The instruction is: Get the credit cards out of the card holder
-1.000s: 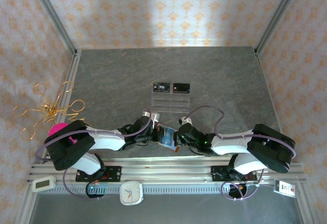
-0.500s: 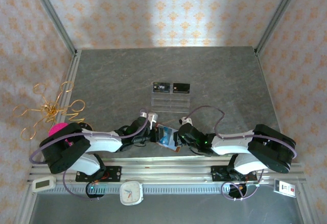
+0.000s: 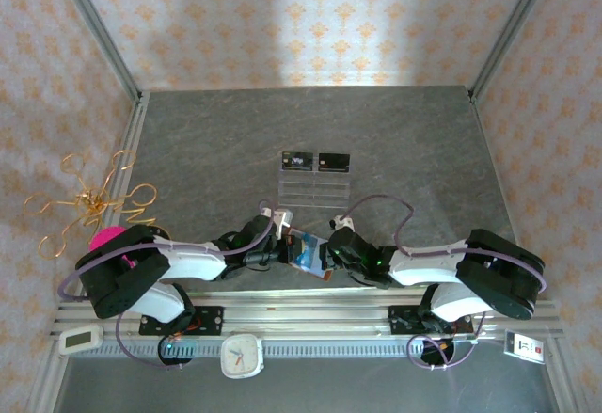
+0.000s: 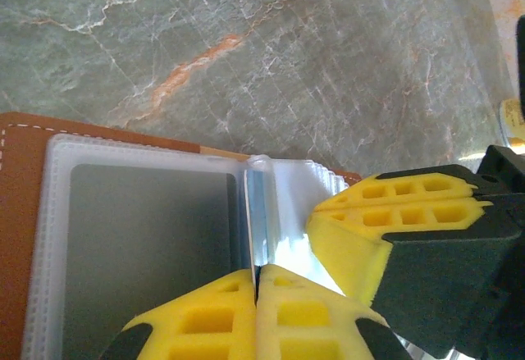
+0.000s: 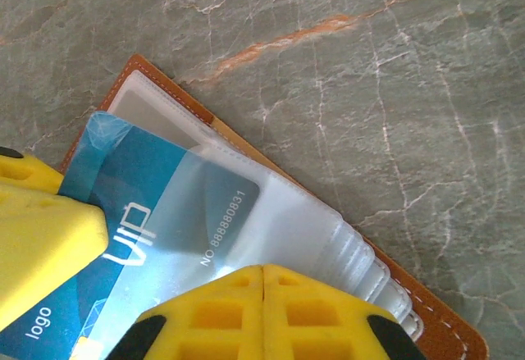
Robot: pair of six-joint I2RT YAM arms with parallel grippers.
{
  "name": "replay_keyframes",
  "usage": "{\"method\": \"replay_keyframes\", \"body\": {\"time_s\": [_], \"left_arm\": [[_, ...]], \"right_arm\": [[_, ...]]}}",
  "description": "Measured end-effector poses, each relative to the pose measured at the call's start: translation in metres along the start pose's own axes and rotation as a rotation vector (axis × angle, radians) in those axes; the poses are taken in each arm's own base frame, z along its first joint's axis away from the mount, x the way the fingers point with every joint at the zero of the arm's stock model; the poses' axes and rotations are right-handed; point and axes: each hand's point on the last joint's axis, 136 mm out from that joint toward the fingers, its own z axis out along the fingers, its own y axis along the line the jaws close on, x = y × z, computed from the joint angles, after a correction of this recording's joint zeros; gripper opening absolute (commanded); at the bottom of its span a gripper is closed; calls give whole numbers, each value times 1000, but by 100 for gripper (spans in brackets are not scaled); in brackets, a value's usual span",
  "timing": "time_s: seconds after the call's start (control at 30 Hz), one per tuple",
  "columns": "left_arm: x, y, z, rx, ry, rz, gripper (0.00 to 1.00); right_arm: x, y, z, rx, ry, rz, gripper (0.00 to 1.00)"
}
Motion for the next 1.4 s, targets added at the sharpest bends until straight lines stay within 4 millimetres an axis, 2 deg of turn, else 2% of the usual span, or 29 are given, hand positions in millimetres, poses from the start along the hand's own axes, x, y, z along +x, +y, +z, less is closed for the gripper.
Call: {"method": "replay_keyframes", "body": {"time_s": [0.23, 0.4, 0.47, 0.57, 0.7, 0.77, 0.87, 0.97, 1.1, 1.27, 1.4], "left_arm": [[-20, -12, -29, -16, -76, 74, 0], [-37, -23, -41, -38, -115, 139, 0], [-43, -30, -44, -46, -127, 180, 0], [-60, -50, -51, -37, -161, 264, 0], [-92, -84, -63, -15, -239, 411, 0], [-109, -99, -69, -15, -271, 498, 0], [-134, -119, -71, -31, -297, 638, 0], [-151, -128, -63, -52, -278, 809, 0], [-150, -127, -41, -62, -161, 1009, 0], [-158, -122, -1, -95, 40, 1218, 0], [-163, -109, 24, -121, 180, 1334, 0]], "right_arm": [[0, -4, -2, 12, 0, -1, 9], [-4, -3, -8, 3, -16, -29, 32], [-8, -2, -14, -8, -33, -49, 37], [-24, 9, -30, -53, -90, -70, 42], [-49, 23, -58, -111, -200, -73, 46], [-61, 17, -70, -83, -253, -48, 46], [-79, -12, -81, 10, -320, 38, 46], [-97, -50, -93, 101, -390, 153, 46], [-101, -84, -103, 180, -427, 248, 46], [-101, -98, -109, 218, -437, 292, 46], [-100, -105, -109, 239, -432, 304, 46]]}}
